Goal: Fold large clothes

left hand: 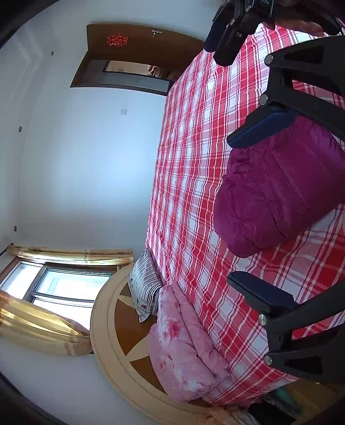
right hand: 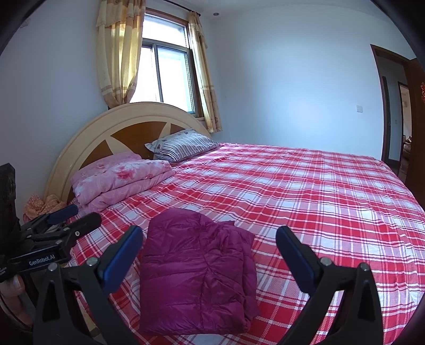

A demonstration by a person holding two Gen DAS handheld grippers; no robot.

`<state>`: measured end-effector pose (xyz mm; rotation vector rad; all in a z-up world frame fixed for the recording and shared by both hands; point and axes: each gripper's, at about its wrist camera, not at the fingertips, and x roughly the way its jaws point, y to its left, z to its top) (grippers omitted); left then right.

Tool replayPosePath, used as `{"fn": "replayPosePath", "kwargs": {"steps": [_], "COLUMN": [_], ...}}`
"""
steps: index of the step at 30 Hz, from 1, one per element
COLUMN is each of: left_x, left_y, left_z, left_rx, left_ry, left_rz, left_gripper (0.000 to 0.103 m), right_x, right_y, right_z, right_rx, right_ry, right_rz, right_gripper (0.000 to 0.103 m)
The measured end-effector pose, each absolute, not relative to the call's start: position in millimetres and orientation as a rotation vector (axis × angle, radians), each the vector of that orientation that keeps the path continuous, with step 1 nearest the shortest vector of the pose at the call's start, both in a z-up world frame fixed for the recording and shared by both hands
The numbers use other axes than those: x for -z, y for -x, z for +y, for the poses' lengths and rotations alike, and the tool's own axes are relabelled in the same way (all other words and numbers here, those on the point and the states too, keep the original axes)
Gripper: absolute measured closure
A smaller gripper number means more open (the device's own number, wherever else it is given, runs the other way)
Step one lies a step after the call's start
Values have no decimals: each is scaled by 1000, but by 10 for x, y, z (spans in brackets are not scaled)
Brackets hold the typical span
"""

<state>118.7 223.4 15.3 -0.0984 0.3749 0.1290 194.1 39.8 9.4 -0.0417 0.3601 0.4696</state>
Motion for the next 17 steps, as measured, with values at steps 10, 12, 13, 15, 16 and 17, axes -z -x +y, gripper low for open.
{"fn": "replayPosePath", "kwargs": {"steps": [10, 12, 13, 15, 16, 17], "left_x": [-101, -87, -80, -76, -72, -67], "left_y": [-1214, -1217, -1222, -1226, -1231, -1238], "left_z": [2217, 2221, 2223, 2221, 2214, 2202], "left_rx": [-130, -126, -127, -126, -120, -117], "left_ry": [76, 76, 75, 73, 67, 62], "left_rz": [377, 378, 379, 380, 381, 383], "left_gripper": [7, 7, 7, 7, 7, 7], "right_x": [-53, -37, -33, -21, -14, -7], "right_y": [-1933, -1933, -1935, -1939, -1942, -1941], "right_z": [452, 462, 465, 472, 476, 476], "right_rx": [-490, -492, -493, -494, -494, -494], "right_ry": [57, 60, 61, 64, 67, 69], "right_rz": [363, 368, 369, 373, 377, 378], "right_gripper": [1, 1, 1, 1, 1, 1]}}
